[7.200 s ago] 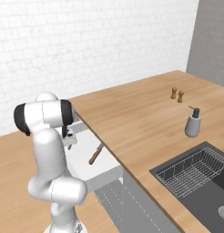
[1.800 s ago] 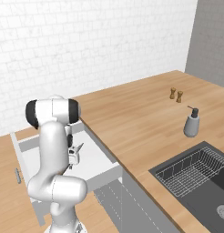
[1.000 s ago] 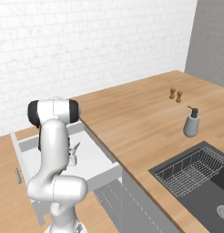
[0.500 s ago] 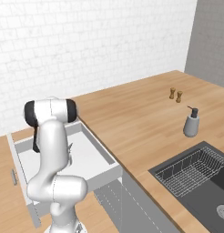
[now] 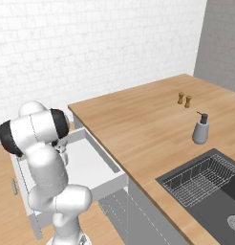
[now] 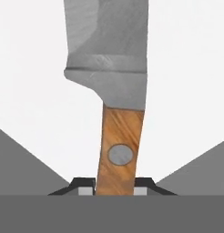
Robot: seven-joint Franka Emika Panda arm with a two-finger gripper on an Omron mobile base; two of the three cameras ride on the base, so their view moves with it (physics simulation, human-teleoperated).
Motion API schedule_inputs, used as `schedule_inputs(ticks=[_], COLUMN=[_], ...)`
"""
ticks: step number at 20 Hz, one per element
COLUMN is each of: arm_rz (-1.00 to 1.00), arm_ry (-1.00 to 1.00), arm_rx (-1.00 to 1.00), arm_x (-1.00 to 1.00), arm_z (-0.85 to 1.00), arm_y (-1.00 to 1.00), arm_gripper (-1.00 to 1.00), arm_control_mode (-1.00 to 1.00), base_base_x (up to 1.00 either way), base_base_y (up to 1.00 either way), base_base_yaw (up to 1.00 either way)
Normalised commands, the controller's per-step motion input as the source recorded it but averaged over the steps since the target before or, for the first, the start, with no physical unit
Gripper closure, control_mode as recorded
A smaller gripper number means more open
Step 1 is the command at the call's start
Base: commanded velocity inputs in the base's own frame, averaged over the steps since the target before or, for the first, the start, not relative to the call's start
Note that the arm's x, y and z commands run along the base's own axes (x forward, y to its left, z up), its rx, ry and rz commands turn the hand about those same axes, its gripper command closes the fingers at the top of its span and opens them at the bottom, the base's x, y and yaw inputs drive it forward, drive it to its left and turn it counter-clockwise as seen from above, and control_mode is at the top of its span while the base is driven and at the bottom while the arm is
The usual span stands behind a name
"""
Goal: Pick up the knife from the drawer and place it on the cutting board. Then place the meat from the plate to the cutting board.
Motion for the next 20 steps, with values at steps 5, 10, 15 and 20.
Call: schedule_inputs(ticks=[5,10,15,20], arm_rz=[0.0,0.0,0.0,0.0], arm_ry=[0.0,0.0,-0.06,-0.09], arm_rx=[0.0,0.0,0.0,0.0], arm_x=[-0.47,-0.07,-0.22,-0.17], arm_z=[1.0,1.0,0.96,0.77], arm_y=[-0.12,-0.53,-0.65,-0.74], arm_gripper=[1.0,1.0,1.0,1.0], arm_control_mode=[-1.0,-1.0,-1.0,-1.0], base_base_x=[0.0,0.0,0.0,0.0], base_base_y=[0.0,0.0,0.0,0.0], base_base_yaw=[0.0,0.0,0.0,0.0])
